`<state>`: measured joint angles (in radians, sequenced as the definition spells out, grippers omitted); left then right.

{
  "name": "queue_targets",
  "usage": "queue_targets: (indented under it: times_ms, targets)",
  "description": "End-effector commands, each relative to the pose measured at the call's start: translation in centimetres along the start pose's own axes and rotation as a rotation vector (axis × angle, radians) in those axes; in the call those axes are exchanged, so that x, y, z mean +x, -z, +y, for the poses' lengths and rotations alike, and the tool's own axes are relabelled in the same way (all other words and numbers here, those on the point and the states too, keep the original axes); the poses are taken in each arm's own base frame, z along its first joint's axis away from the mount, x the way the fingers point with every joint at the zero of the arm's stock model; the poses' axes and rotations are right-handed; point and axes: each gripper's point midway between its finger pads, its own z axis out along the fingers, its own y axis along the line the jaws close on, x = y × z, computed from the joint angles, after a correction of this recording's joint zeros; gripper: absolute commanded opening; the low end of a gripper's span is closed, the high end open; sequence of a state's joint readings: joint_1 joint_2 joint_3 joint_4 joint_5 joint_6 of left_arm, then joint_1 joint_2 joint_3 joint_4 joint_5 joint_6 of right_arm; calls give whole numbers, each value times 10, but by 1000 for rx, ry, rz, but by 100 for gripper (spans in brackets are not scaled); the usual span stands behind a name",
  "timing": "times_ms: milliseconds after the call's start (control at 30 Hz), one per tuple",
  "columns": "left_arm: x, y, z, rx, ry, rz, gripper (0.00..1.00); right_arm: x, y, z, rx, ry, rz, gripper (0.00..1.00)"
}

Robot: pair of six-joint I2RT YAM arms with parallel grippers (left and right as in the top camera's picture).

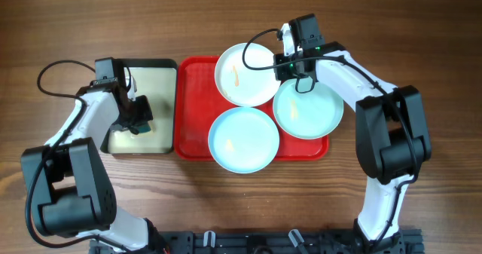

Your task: Clean dirty plates on tray and stack at the side

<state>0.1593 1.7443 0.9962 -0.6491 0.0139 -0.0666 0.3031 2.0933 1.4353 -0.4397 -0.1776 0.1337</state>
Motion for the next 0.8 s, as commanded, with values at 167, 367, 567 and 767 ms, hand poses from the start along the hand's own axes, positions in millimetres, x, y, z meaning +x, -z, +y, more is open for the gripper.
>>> queue_targets:
  times_ms: [167,367,567,767]
  targets:
    - [13,-12,-2,19,-5,29,35,-2,-5,-4,15,-3,0,6]
    - [15,-13,-2,19,-5,30,4,-2,-5,-4,15,-3,0,6]
    - [-6,8,-5,27,-7,-30,4,-2,-5,-4,15,-3,0,6]
    - [-45,77,-11,56,-14,-250,4,-2,-5,-4,15,-2,0,6]
